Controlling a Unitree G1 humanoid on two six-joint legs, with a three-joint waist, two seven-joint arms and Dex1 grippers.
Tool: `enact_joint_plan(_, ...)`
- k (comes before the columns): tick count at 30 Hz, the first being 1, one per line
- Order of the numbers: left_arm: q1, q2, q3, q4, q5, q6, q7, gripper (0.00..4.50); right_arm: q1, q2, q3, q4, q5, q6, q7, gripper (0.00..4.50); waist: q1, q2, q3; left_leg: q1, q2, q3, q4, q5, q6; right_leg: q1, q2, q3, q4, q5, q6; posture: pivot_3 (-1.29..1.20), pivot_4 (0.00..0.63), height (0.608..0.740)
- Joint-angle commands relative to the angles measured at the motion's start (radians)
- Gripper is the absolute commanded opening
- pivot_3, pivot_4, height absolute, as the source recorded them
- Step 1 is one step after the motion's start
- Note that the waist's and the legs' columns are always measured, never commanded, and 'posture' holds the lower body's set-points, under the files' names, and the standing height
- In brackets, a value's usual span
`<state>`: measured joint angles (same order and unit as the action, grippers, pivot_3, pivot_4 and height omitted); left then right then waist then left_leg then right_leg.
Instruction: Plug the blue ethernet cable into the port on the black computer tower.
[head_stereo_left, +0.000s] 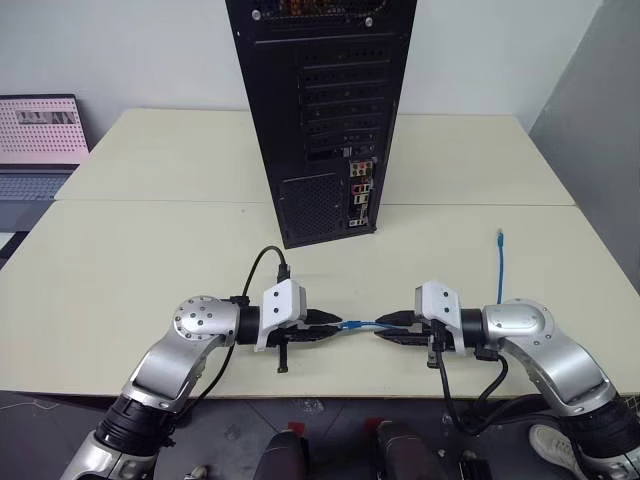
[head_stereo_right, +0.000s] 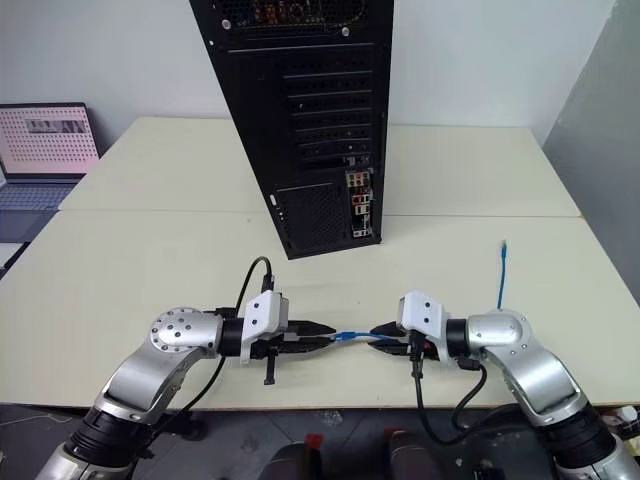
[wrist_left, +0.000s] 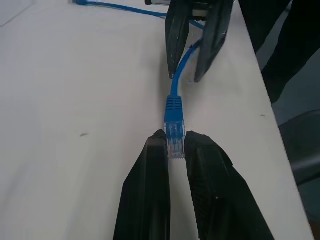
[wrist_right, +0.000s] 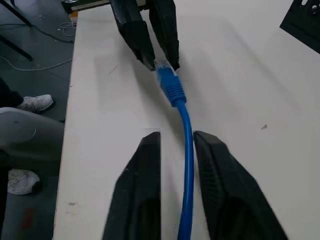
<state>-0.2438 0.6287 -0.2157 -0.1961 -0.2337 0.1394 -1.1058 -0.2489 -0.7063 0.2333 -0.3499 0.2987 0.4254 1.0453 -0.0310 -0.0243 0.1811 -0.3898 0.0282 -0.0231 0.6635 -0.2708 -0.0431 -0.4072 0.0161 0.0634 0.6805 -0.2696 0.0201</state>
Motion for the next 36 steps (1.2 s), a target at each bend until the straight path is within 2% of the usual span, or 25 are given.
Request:
enact_joint_plan(1,0.01,-0.011,0.013,-0.004,0.035,-0.132,0.021,0.24,-0.008,-0.054,-0.094,-0.056,0.08,0.055,0.035,2.17,0.0,0.0,0.0,0.0,0.0,0.0,0.0,0.0,0.0,0.0,0.0,0.0,0.0,0.0,-0.001,0.0,0.15,0.74)
enact_joint_plan(3,0.015,-0.011,0.015,0.005,0.072,-0.234,0.035,0.0,-0.004,-0.065,-0.146,-0.085,0.167,0.136,0.033,2.78,0.0,0.0,0.0,0.0,0.0,0.0,0.0,0.0,0.0,0.0,0.0,0.0,0.0,0.0,-0.001,0.0,0.15,0.74)
enact_joint_plan(5,0.022,-0.018,0.024,0.015,0.085,-0.287,0.057,0.0,-0.007,-0.061,-0.178,-0.105,0.226,0.193,0.019,3.33,-0.001,0.0,0.0,0.0,0.001,0.0,0.0,0.0,0.0,0.0,0.0,0.001,0.0,0.001,-0.002,0.0,0.15,0.74)
enact_joint_plan(7,0.033,-0.025,0.03,0.055,0.149,-0.467,0.098,0.0,-0.017,-0.039,-0.216,-0.121,0.307,0.271,-0.015,3.77,-0.001,0.0,0.0,0.0,0.0,0.0,0.0,0.0,0.0,0.0,0.0,0.001,0.0,0.001,-0.002,0.0,0.15,0.74)
enact_joint_plan(9,0.035,-0.032,0.039,0.101,0.189,-0.573,0.136,0.0,-0.026,-0.013,-0.237,-0.122,0.346,0.314,-0.057,3.77,-0.001,0.0,0.0,0.0,0.001,0.0,0.0,0.0,0.0,0.0,0.0,0.002,0.0,0.001,-0.002,0.0,0.15,0.74)
enact_joint_plan(15,0.083,-0.007,0.061,0.102,0.07,-0.36,0.119,0.0,-0.015,0.012,-0.197,-0.101,0.282,0.269,-0.11,3.77,-0.001,0.0,0.0,0.0,0.0,0.0,0.0,0.0,0.0,0.0,0.0,0.001,0.0,0.0,0.0,0.0,0.15,0.74)
enact_joint_plan(16,0.094,0.0,0.066,0.081,0.046,-0.31,0.114,0.0,-0.009,0.01,-0.19,-0.096,0.27,0.255,-0.109,4.11,-0.001,0.0,0.0,0.0,0.001,0.0,0.0,0.0,0.0,0.0,0.0,0.0,0.0,0.0,0.0,0.0,0.15,0.74)
enact_joint_plan(18,0.119,0.031,0.083,0.024,-0.02,-0.219,0.088,0.0,0.007,-0.009,-0.151,-0.092,0.203,0.193,-0.098,4.46,-0.001,0.0,0.0,0.0,0.001,0.0,0.0,0.0,0.0,0.0,0.0,0.0,0.0,0.0,0.001,0.0,0.15,0.74)
enact_joint_plan(22,0.14,0.1,0.14,-0.074,-0.133,-0.034,0.07,0.0,0.028,-0.003,-0.076,-0.081,0.091,0.083,-0.108,4.46,-0.001,0.0,0.0,-0.001,0.001,0.0,0.0,0.0,0.0,0.0,0.0,0.0,0.0,-0.001,0.003,0.0,0.15,0.74)
enact_joint_plan(26,0.148,0.163,0.198,-0.12,-0.182,0.049,0.043,0.0,0.048,0.021,-0.027,-0.051,0.036,0.019,-0.109,4.46,-0.001,0.0,0.0,0.0,0.001,0.0,0.0,0.0,0.0,0.0,0.0,-0.001,0.0,-0.002,0.003,0.0,0.15,0.74)
enact_joint_plan(29,0.167,0.202,0.208,-0.132,-0.172,0.059,0.018,0.44,0.051,0.028,0.003,-0.021,-0.004,-0.023,-0.102,4.5,-0.001,0.0,0.0,0.0,0.001,0.0,0.0,0.0,0.0,0.0,0.0,-0.001,0.0,-0.002,0.003,0.0,0.15,0.74)
enact_joint_plan(36,0.193,0.218,0.186,-0.156,-0.118,0.0,-0.004,1.94,0.036,0.058,0.055,0.086,-0.081,-0.103,-0.097,4.5,-0.001,0.0,0.0,0.0,0.001,0.001,0.0,0.0,0.0,0.0,0.0,-0.001,0.0,-0.002,0.003,0.0,0.15,0.74)
